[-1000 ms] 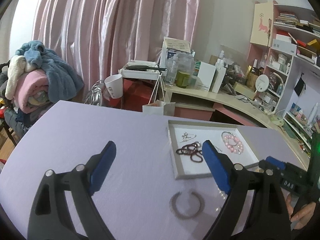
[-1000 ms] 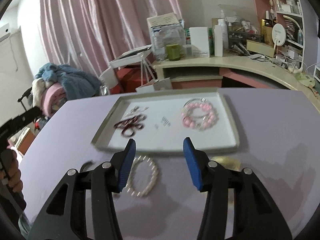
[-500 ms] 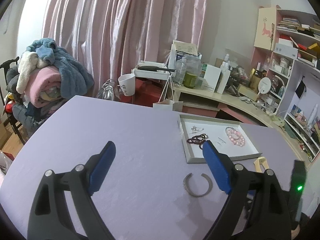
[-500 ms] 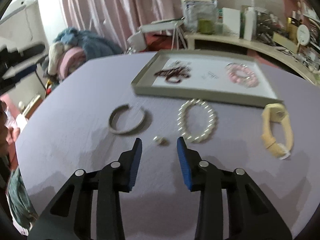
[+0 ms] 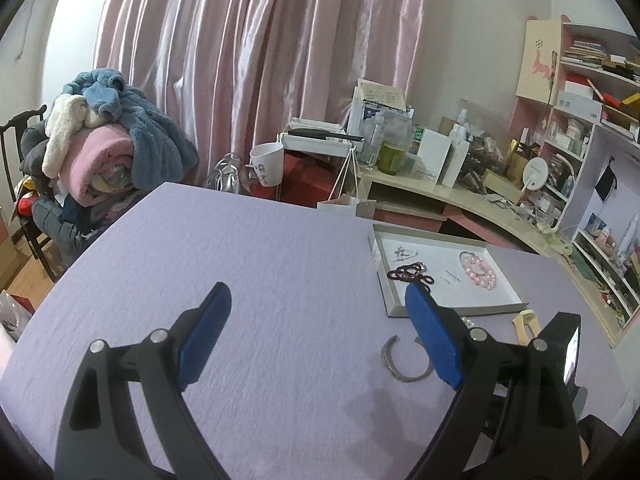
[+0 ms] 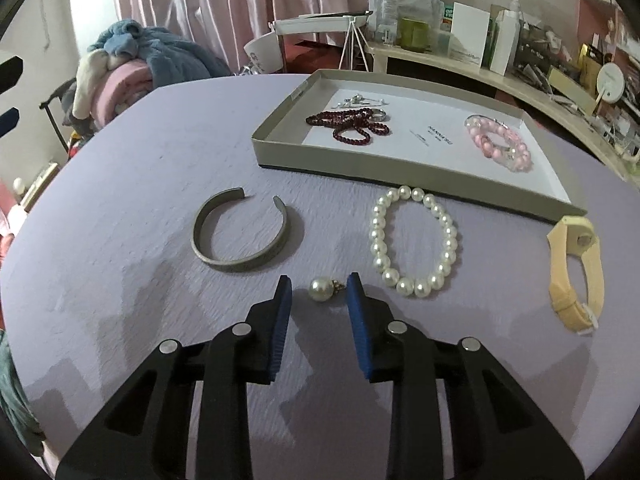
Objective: Organize jewelry
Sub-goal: 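Grasp the grey metal cuff bangle with the left tool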
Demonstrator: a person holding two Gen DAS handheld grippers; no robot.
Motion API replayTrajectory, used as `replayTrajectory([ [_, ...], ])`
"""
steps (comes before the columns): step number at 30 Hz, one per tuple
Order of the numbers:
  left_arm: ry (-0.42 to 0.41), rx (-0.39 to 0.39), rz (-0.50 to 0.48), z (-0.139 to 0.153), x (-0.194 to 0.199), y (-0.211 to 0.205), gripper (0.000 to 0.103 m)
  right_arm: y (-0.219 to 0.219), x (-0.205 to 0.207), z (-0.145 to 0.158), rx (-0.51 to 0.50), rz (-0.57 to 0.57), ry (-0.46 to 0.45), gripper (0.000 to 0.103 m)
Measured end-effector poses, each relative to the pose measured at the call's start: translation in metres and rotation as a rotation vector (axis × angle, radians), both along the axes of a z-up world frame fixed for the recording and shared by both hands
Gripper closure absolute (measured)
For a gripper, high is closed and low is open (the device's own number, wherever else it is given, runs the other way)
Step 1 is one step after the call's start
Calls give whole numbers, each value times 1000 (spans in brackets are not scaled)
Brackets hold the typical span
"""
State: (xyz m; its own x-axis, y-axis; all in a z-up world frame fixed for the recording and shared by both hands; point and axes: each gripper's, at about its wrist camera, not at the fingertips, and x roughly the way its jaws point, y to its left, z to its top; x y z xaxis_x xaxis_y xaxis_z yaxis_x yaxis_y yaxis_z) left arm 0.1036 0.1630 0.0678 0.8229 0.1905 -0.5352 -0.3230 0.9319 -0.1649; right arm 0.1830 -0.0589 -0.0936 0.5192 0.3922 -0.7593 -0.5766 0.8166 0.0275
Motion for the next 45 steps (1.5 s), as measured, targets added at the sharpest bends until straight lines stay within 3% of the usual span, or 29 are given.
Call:
replayTrajectory([
  [2,5,-3,0,-2,1,0,14,3,1,0,-9,2,-6,73],
  [4,13,-6,-1,-5,3,-1,14,4,1,0,-13,8,-8,84],
  [12,83,-27,-31,-29,17,-10,14,-19,-6,2,21,-4,25,84],
  [20,220,-50,-117,-82,59,-55,8,-66,-5,23,118,-59,24,84],
  [28,379,30,-118,-127,104,-90,7,-101,3,38,168,-112,-3,84],
  [37,419,57,-94,-132,127,-104,4,-112,11,35,194,-128,11,84],
  [38,419,55,-86,-131,128,-104,5,-113,11,35,196,-126,12,84],
  [40,408,58,-76,-130,129,-105,17,-113,10,35,201,-125,12,84],
  [41,396,64,-81,-128,128,-107,37,-113,10,35,203,-125,11,84],
  [45,390,57,-98,-124,121,-105,36,-115,9,38,215,-125,5,84],
])
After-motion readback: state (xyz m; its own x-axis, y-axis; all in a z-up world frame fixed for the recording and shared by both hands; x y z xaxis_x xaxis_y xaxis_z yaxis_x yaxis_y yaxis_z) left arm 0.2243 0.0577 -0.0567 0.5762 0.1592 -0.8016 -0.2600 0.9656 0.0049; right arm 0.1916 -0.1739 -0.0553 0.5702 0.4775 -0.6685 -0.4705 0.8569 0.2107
